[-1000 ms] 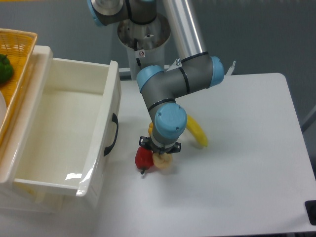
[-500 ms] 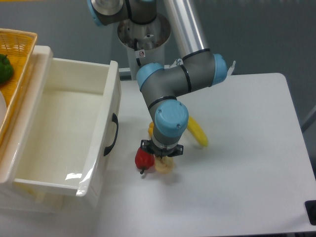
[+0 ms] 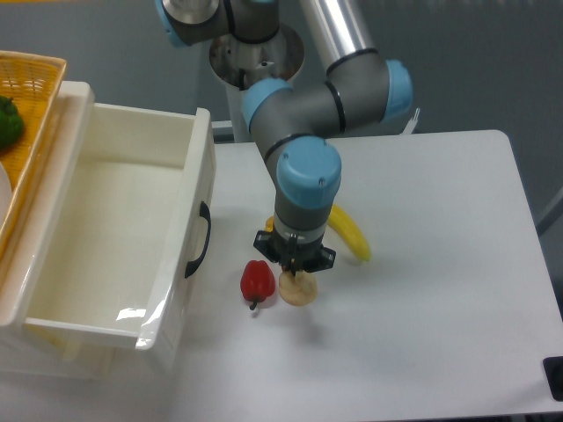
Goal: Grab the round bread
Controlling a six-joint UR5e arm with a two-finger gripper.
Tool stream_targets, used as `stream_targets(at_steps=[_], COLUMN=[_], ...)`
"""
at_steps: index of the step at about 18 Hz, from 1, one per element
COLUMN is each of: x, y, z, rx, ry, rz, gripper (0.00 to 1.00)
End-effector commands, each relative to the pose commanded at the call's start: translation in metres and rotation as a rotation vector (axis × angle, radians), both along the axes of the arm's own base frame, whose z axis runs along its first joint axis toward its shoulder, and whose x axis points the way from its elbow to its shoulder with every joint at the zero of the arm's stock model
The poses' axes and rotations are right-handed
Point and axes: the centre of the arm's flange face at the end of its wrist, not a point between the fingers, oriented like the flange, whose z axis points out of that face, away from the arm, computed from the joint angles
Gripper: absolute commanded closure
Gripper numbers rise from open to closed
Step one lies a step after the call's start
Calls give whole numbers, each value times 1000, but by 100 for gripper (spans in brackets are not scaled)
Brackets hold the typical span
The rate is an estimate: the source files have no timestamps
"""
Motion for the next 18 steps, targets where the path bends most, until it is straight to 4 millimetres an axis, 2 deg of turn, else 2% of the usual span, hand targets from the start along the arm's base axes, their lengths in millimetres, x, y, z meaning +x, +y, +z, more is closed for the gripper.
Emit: stream_targets(at_steps=[3,8,12,18], x=[3,0,-8,-11], y=[-10,-31,-48,-63], z=[16,28,33,37], rx=[7,-17,-37,-49], ry=[14,3,-18,-40], rz=[-46,-166,-232,-293], gripper=[100,100,100,100])
